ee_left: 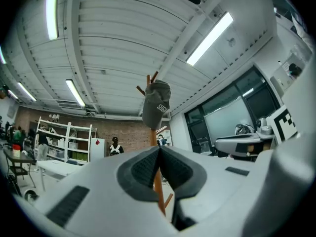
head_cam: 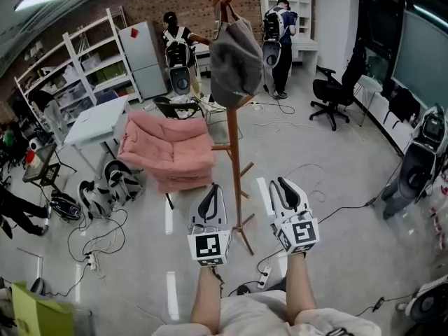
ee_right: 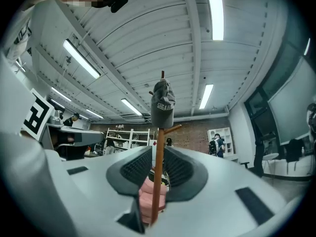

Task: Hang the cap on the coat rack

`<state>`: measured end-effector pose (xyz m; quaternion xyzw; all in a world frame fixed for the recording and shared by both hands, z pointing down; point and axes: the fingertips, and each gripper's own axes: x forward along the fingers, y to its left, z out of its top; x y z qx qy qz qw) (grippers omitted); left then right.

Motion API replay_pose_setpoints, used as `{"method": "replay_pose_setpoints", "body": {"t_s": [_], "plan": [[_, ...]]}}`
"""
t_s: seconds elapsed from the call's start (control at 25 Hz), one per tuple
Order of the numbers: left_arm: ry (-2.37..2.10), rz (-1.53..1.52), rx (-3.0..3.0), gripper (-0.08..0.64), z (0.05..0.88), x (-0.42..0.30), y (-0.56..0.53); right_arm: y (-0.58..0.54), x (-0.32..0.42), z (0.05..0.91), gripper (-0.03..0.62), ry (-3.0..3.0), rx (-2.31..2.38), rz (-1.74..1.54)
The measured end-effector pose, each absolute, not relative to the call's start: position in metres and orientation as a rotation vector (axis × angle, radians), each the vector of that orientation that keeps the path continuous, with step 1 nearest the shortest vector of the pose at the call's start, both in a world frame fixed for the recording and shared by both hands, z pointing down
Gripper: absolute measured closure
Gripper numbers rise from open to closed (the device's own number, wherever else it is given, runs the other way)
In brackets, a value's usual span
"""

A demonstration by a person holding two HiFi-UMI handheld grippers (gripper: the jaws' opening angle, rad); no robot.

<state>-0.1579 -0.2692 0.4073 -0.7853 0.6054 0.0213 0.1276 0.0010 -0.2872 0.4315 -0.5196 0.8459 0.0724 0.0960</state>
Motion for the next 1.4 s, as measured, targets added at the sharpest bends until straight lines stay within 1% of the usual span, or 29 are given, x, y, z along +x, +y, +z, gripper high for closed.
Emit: {"method": "replay_pose_setpoints", "body": {"t_s": [0.04, 0.12, 0.32, 0.8, 1.4], "plan": [[1.764, 0.062, -2.281, 0.552, 0.407, -0.159, -0.271, -0.288, 0.002, 0.432, 0.523, 2.507, -1.541, 0.219], [1.764, 0.064, -2.274, 0.552, 0.405, -0.161, -0.273, -0.290, 0.005, 0.433, 0.526, 2.502, -1.552, 0.216], [1.772, 0.105, -2.299, 0.552, 0.409, -0.164, -0.273, -0.286, 0.006, 0.436, 0.587, 2.496, -1.498, 0.184], [1.783, 0.041, -2.360, 0.552, 0.438, -0.157, -0.284, -0.293, 0.003, 0.453, 0.588, 2.527, -1.595, 0.115], [1.798, 0.013, -2.360, 0.552, 0.448, -0.155, -0.287, -0.292, -0.023, 0.461, 0.588, 2.602, -1.510, 0.094]]}}
